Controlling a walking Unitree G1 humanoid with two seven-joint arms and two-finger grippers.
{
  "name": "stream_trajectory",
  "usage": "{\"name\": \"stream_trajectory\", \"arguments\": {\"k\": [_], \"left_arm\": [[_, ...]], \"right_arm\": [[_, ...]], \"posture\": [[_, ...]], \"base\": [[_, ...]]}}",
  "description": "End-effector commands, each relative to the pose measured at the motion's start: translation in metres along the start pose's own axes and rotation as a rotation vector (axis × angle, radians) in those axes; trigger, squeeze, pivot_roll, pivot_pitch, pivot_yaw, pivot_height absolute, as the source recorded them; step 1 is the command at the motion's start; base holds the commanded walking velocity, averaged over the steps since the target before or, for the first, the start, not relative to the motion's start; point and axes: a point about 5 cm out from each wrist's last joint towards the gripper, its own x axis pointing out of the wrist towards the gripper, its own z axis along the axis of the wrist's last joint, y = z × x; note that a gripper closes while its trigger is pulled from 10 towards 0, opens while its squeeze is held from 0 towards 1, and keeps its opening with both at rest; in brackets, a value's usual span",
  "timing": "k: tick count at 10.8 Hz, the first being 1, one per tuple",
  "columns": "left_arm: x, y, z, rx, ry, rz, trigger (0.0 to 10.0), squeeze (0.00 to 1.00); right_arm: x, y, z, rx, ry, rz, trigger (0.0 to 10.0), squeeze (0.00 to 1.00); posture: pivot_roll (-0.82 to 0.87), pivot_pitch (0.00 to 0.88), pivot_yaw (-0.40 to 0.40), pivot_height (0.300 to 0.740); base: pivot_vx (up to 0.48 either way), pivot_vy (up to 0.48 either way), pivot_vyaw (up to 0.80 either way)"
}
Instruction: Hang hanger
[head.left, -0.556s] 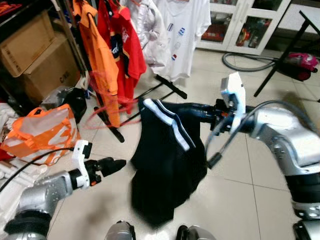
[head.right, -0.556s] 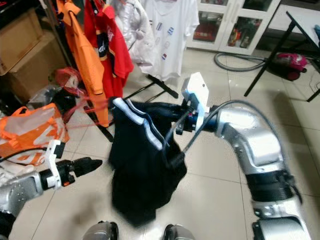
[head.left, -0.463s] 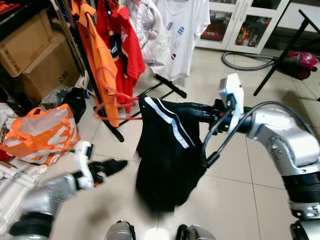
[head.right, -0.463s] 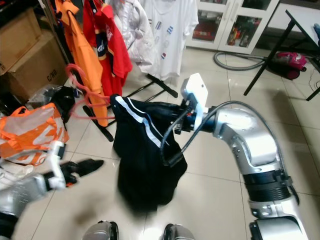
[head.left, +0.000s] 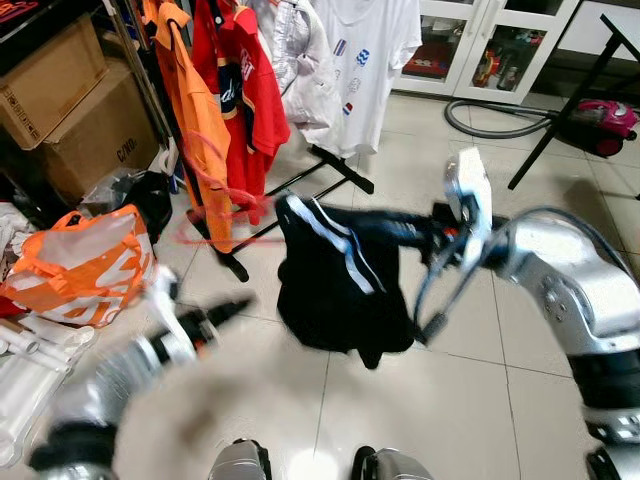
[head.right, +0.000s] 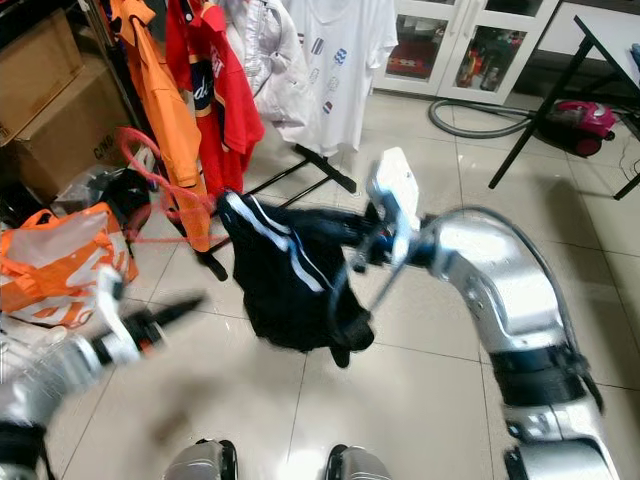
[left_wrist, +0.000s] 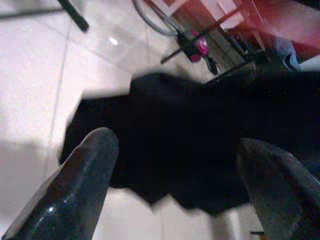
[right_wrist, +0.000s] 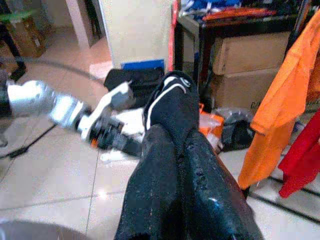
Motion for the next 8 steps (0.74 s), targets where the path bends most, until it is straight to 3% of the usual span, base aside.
{"name": "stream_trajectory", "arguments": {"k": [1, 3, 6, 7, 8], "left_arm": [[-0.002, 0.005, 0.005, 0.002, -0.018, 0.035, 10.0, 0.00], [-0.001, 0.013, 0.016, 0.011, -0.046, 0.081, 10.0, 0.00], [0.017, 0.012, -0.009, -0.046, 0.019, 0.106, 10.0, 0.00], [0.026, 0.010, -0.020, -0.080, 0.027, 0.117, 10.0, 0.00], [0.031, 0.009, -0.028, -0.112, 0.025, 0.135, 10.0, 0.00]], "right_arm": [[-0.002, 0.004, 0.002, -0.048, 0.016, 0.041, 0.0, 0.00], [-0.002, 0.007, -0.001, -0.046, 0.030, 0.072, 0.0, 0.00], [0.003, 0.004, -0.007, 0.006, -0.035, 0.031, 0.0, 0.00], [0.008, -0.002, -0.027, 0.083, -0.082, -0.048, 0.0, 0.00], [0.011, -0.007, -0.045, 0.216, -0.164, -0.113, 0.0, 0.00]], "posture": [[0.00, 0.143, -0.011, 0.740], [0.00, 0.137, -0.011, 0.740], [-0.01, 0.134, -0.014, 0.740], [0.00, 0.136, -0.017, 0.740], [0.01, 0.140, -0.011, 0.740]], "base": [[0.000, 0.000, 0.00], [0.000, 0.000, 0.00], [0.000, 0.000, 0.00], [0.000, 0.000, 0.00], [0.000, 0.000, 0.00]]}}
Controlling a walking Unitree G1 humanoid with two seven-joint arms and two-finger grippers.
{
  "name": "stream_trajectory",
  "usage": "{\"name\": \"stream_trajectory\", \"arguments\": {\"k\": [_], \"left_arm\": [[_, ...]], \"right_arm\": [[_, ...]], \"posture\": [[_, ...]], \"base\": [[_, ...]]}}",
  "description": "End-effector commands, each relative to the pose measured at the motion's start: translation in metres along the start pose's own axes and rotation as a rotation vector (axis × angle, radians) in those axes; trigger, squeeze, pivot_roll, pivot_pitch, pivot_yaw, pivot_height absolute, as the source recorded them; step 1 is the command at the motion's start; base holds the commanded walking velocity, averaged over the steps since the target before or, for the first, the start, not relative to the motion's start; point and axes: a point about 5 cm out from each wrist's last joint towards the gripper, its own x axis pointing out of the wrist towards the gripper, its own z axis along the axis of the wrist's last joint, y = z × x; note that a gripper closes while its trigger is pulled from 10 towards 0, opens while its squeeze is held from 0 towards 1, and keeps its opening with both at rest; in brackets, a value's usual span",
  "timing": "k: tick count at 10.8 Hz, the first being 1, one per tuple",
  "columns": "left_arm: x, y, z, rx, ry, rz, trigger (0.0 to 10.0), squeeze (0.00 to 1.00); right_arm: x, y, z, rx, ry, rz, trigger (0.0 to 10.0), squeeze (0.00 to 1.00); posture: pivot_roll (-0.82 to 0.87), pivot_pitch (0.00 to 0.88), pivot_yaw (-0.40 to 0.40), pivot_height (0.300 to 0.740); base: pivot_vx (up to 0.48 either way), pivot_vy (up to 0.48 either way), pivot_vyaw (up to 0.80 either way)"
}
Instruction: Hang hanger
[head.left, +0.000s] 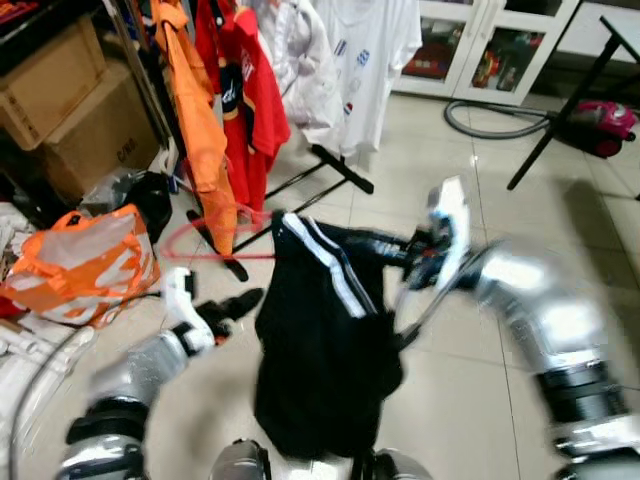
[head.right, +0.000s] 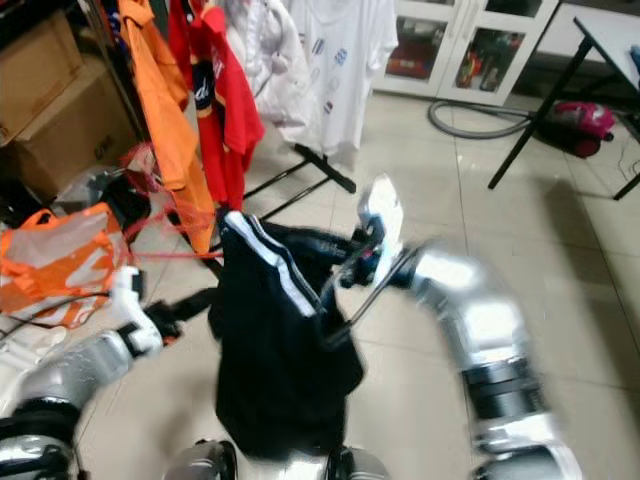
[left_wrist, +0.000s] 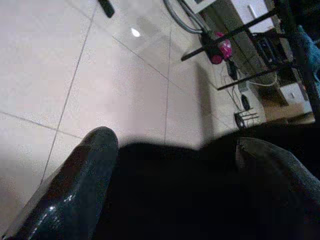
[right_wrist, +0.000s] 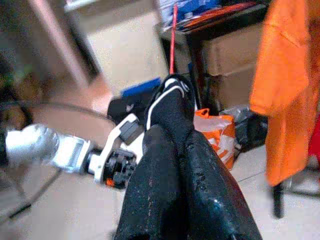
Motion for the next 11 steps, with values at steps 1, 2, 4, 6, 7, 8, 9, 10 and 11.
{"name": "stream_trajectory", "arguments": {"k": [1, 2, 4, 6, 7, 8, 9, 10, 11], "left_arm": [[0.001, 0.001, -0.001, -0.005, 0.000, 0.024, 10.0, 0.00], [0.000, 0.002, 0.000, -0.006, -0.001, 0.023, 10.0, 0.00], [-0.009, 0.009, 0.013, 0.011, -0.011, 0.049, 10.0, 0.00], [-0.020, 0.021, 0.023, 0.031, -0.002, 0.110, 10.0, 0.00], [-0.019, 0.020, 0.034, 0.025, -0.040, 0.105, 10.0, 0.00], [-0.017, 0.018, 0.037, 0.026, -0.048, 0.105, 10.0, 0.00], [-0.013, 0.017, 0.034, 0.039, -0.031, 0.104, 10.0, 0.00], [-0.008, 0.011, 0.031, 0.058, -0.012, 0.081, 10.0, 0.00], [-0.003, 0.007, 0.029, 0.054, -0.007, 0.064, 10.0, 0.00]], "right_arm": [[-0.006, -0.006, 0.003, 0.061, -0.106, -0.038, 0.0, 0.00], [-0.004, -0.007, -0.003, 0.118, -0.132, -0.043, 0.0, 0.00], [0.000, -0.005, -0.001, 0.148, -0.172, -0.006, 0.0, 0.00], [0.004, 0.004, 0.013, 0.088, -0.152, 0.099, 0.0, 0.00], [0.005, 0.006, 0.013, 0.072, -0.120, 0.124, 0.0, 0.00], [0.003, 0.004, 0.010, 0.074, -0.099, 0.124, 0.0, 0.00], [0.002, 0.003, 0.009, 0.072, -0.079, 0.124, 0.0, 0.00], [0.003, 0.003, 0.011, 0.061, -0.074, 0.125, 0.0, 0.00], [0.005, 0.005, 0.014, 0.052, -0.080, 0.142, 0.0, 0.00]], "posture": [[0.02, 0.144, -0.004, 0.740], [0.03, 0.149, 0.003, 0.740], [0.04, 0.154, 0.020, 0.740], [0.03, 0.156, 0.029, 0.740], [0.03, 0.154, 0.028, 0.740], [0.03, 0.152, 0.026, 0.740], [0.03, 0.151, 0.025, 0.740], [0.03, 0.149, 0.024, 0.740], [0.03, 0.150, 0.025, 0.740]], "base": [[0.000, 0.000, 0.00], [0.000, 0.000, 0.00], [0.000, 0.000, 0.00], [0.000, 0.000, 0.00], [0.000, 0.000, 0.00], [0.000, 0.000, 0.00], [0.000, 0.000, 0.00], [0.000, 0.000, 0.00], [0.000, 0.000, 0.00]]}}
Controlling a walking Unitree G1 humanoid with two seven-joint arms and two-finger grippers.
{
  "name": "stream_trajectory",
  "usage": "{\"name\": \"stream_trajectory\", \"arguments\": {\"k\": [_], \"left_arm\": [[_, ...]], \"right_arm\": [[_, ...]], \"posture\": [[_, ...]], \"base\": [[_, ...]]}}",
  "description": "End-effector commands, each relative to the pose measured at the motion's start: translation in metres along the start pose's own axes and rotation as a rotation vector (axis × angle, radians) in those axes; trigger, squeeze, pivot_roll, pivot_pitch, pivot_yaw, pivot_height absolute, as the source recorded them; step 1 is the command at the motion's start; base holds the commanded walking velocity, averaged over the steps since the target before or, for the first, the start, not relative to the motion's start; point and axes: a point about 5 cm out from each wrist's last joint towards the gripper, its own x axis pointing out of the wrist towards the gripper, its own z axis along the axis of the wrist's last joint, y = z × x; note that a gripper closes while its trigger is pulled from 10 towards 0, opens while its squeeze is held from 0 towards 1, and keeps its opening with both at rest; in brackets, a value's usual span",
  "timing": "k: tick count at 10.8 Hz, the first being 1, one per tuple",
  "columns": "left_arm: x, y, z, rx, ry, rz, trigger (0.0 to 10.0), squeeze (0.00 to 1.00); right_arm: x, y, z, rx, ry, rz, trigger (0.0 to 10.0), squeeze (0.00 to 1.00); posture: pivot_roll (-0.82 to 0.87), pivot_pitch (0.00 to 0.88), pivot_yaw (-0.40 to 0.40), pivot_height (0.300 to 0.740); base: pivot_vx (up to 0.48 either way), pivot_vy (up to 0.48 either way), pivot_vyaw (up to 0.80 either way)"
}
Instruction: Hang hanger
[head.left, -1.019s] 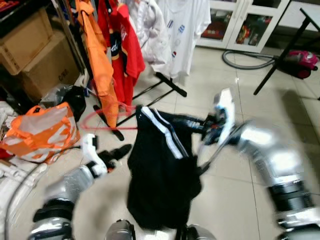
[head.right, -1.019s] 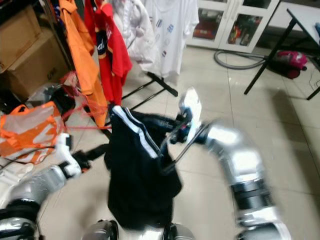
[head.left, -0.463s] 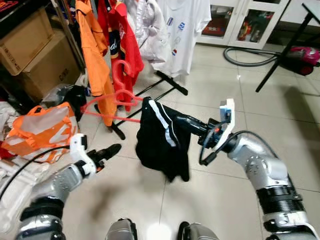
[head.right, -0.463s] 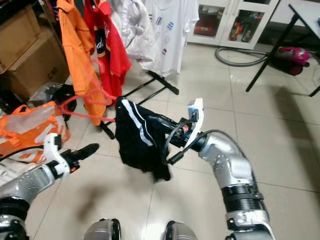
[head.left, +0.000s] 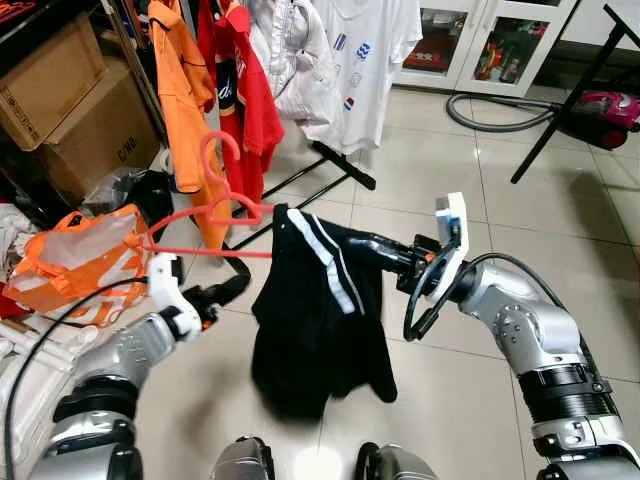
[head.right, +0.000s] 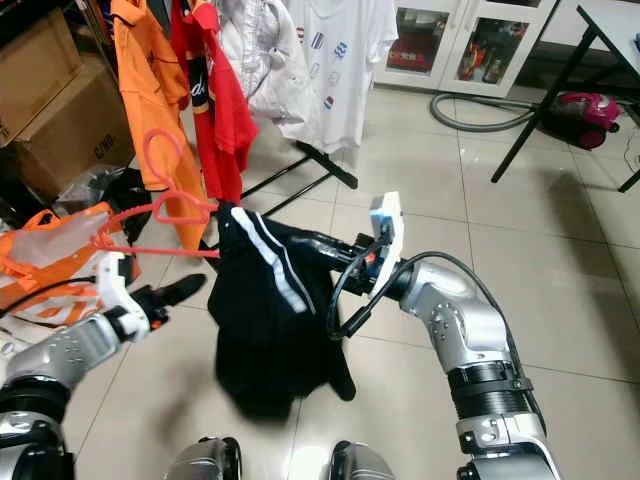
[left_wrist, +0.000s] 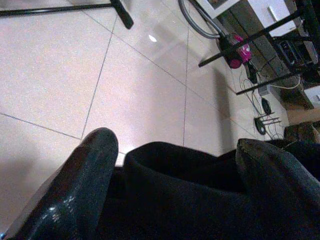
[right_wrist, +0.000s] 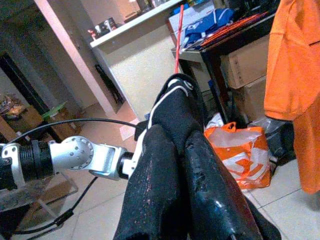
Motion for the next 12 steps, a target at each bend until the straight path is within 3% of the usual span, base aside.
{"name": "stream_trajectory", "arguments": {"k": [1, 5, 9, 12], "left_arm": [[0.003, -0.001, -0.001, 0.001, 0.021, 0.006, 10.0, 0.00], [0.012, -0.005, -0.015, -0.082, 0.052, 0.011, 10.0, 0.00], [0.012, 0.000, -0.023, -0.108, 0.091, 0.035, 10.0, 0.00], [0.021, -0.014, -0.024, -0.103, 0.100, -0.053, 10.0, 0.00]], "right_arm": [[0.007, 0.007, 0.015, -0.054, -0.020, 0.055, 0.0, 0.00], [0.021, 0.034, 0.042, -0.134, -0.064, 0.181, 0.0, 0.00], [0.019, 0.048, 0.043, -0.145, -0.034, 0.224, 0.0, 0.00], [0.019, 0.051, 0.042, -0.151, -0.016, 0.235, 0.0, 0.00]], "posture": [[0.04, 0.150, 0.026, 0.740], [0.02, 0.147, 0.025, 0.740], [0.01, 0.139, 0.029, 0.740], [0.01, 0.127, 0.026, 0.740]], "base": [[0.000, 0.000, 0.00], [0.000, 0.000, 0.00], [0.000, 0.000, 0.00], [0.000, 0.000, 0.00]]}}
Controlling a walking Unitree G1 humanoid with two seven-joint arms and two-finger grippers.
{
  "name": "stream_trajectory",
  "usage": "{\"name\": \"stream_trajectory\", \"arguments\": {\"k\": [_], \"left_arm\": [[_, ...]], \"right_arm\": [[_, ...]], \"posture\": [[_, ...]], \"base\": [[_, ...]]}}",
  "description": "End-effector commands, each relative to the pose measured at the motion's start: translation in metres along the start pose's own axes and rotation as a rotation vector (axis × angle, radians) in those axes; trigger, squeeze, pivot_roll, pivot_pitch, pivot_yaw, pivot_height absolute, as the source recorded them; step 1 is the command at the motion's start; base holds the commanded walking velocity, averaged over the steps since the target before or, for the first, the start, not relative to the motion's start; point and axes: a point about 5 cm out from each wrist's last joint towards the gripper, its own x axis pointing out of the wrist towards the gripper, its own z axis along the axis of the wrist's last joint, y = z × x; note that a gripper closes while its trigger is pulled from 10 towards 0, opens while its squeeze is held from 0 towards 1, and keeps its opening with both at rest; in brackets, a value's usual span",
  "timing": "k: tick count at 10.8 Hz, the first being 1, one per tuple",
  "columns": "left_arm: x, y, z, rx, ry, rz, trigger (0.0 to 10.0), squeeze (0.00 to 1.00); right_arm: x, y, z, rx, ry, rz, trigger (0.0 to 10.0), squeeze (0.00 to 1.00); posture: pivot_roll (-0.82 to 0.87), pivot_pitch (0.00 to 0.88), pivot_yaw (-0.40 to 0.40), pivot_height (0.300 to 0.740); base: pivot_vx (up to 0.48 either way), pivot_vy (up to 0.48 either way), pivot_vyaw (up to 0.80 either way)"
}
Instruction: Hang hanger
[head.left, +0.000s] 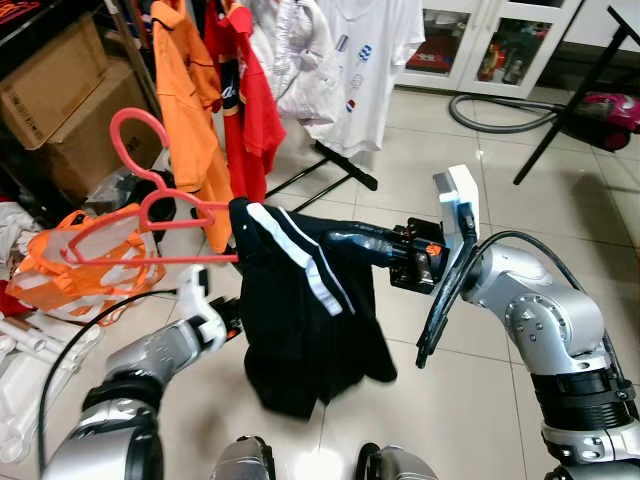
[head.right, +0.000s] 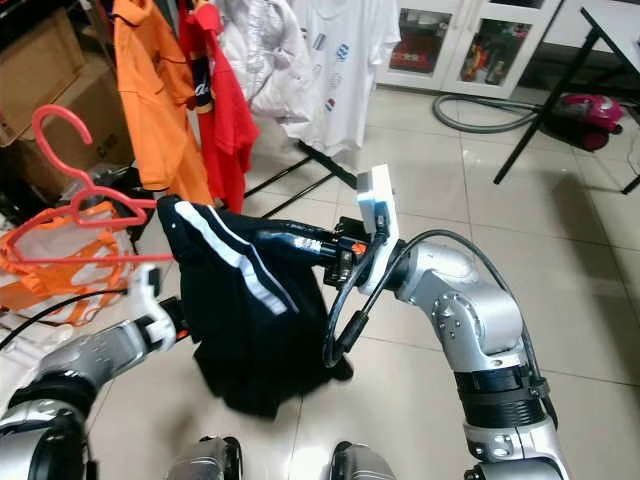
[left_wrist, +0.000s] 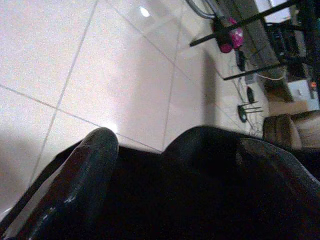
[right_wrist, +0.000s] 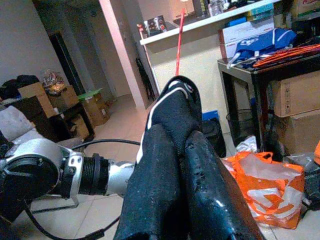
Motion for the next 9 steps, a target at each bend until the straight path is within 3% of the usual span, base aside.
{"name": "stream_trajectory", "arguments": {"k": [1, 3, 7, 9], "left_arm": [[0.001, -0.003, 0.003, 0.010, -0.004, -0.018, 10.0, 0.00], [0.003, -0.011, 0.012, 0.019, -0.033, -0.060, 10.0, 0.00], [-0.007, -0.005, -0.025, 0.033, 0.110, -0.069, 10.0, 0.00], [-0.015, 0.001, -0.030, 0.044, 0.132, -0.044, 10.0, 0.00]], "right_arm": [[0.001, 0.006, 0.004, -0.016, -0.013, 0.033, 0.0, 0.00], [0.000, 0.006, 0.003, -0.015, 0.002, 0.029, 0.0, 0.00], [-0.008, 0.000, -0.007, -0.010, 0.056, -0.019, 0.0, 0.00], [-0.010, -0.002, -0.009, -0.006, 0.064, -0.034, 0.0, 0.00]], "posture": [[0.01, 0.125, 0.026, 0.740], [0.01, 0.121, 0.021, 0.740], [0.01, 0.132, 0.023, 0.740], [0.02, 0.136, 0.020, 0.740]], "base": [[0.000, 0.000, 0.00], [0.000, 0.000, 0.00], [0.000, 0.000, 0.00], [0.000, 0.000, 0.00]]}}
